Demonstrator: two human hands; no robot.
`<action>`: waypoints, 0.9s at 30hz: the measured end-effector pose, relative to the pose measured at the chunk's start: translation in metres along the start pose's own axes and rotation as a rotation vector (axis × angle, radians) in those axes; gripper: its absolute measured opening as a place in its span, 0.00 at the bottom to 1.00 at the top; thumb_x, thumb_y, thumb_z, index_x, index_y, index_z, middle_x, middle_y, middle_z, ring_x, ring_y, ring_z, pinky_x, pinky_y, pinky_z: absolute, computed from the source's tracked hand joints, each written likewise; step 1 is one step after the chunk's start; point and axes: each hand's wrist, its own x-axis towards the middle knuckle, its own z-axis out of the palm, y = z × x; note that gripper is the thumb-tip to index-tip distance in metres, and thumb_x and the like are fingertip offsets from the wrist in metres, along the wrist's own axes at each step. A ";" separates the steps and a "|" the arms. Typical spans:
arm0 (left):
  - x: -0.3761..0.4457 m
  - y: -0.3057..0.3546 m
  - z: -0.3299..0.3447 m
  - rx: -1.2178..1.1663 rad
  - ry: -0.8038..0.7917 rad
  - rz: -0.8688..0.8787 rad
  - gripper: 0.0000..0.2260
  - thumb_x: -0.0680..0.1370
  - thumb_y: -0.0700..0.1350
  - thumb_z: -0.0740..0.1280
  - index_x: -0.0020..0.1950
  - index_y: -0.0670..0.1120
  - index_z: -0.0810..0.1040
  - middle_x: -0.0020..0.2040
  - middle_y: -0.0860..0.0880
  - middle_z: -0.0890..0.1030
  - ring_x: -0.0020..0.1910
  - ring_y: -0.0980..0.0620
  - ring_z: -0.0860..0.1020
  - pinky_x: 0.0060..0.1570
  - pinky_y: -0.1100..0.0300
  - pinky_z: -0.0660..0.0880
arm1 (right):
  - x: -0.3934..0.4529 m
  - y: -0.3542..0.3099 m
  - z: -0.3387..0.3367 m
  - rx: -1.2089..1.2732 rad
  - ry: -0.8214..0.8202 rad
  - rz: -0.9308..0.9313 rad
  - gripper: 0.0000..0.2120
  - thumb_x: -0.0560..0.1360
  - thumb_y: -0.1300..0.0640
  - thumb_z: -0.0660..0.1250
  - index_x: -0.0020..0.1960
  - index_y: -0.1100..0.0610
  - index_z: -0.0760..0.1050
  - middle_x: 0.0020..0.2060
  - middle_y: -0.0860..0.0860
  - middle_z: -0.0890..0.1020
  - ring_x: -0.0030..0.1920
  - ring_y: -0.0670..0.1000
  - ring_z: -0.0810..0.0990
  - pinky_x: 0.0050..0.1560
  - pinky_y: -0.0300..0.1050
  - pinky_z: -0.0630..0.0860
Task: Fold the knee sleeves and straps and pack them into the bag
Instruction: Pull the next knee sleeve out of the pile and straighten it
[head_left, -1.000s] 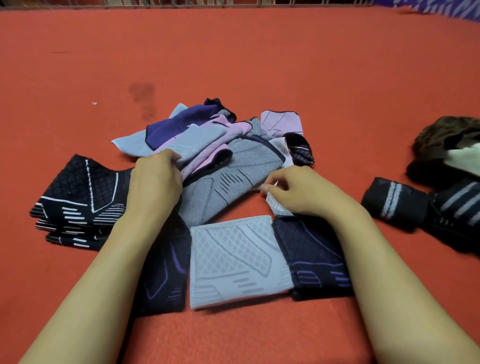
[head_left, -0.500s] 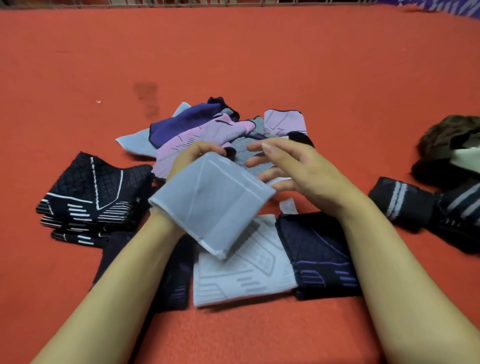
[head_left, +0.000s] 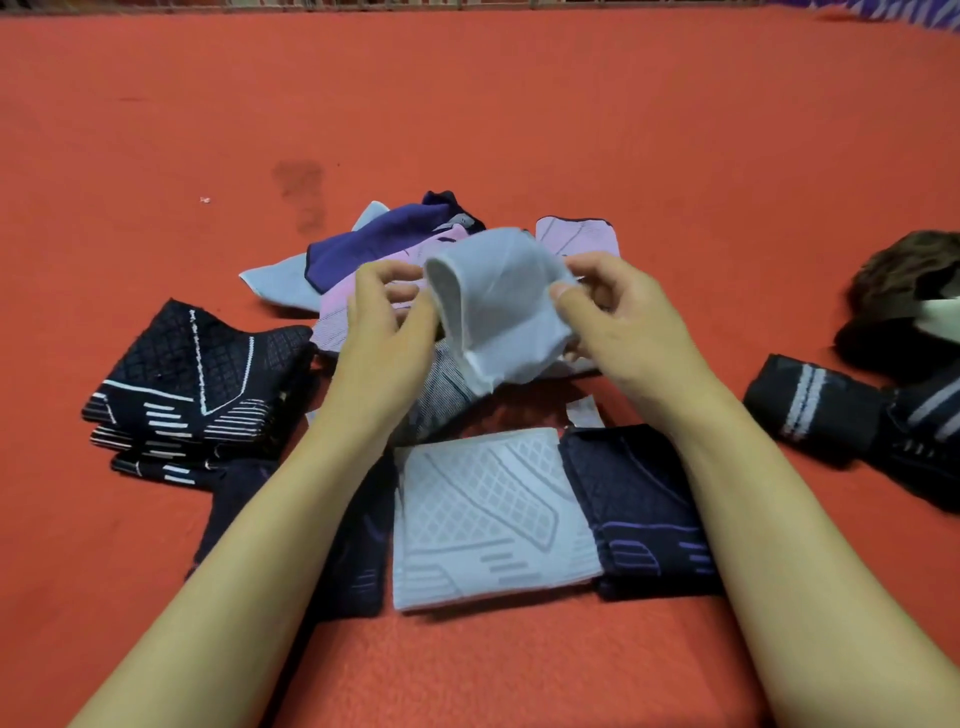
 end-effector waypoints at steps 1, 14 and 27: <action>0.001 0.000 -0.003 0.096 -0.040 0.043 0.10 0.86 0.57 0.60 0.54 0.55 0.79 0.55 0.56 0.83 0.48 0.60 0.80 0.48 0.60 0.75 | 0.002 0.004 -0.003 -0.023 0.061 -0.014 0.06 0.81 0.57 0.67 0.56 0.50 0.79 0.39 0.46 0.81 0.34 0.47 0.80 0.35 0.44 0.80; -0.013 -0.005 -0.001 -0.015 -0.280 0.168 0.18 0.76 0.54 0.73 0.43 0.39 0.75 0.31 0.48 0.78 0.27 0.52 0.75 0.27 0.59 0.74 | -0.025 -0.023 0.007 -0.399 -0.240 -0.347 0.28 0.74 0.34 0.69 0.65 0.47 0.65 0.56 0.47 0.71 0.51 0.45 0.76 0.51 0.34 0.74; -0.019 0.010 0.002 -0.357 -0.369 -0.147 0.22 0.87 0.53 0.56 0.63 0.36 0.80 0.46 0.49 0.87 0.42 0.57 0.84 0.53 0.59 0.81 | -0.009 -0.006 0.002 0.126 -0.304 -0.109 0.04 0.83 0.59 0.64 0.51 0.53 0.77 0.39 0.50 0.81 0.39 0.47 0.78 0.43 0.44 0.78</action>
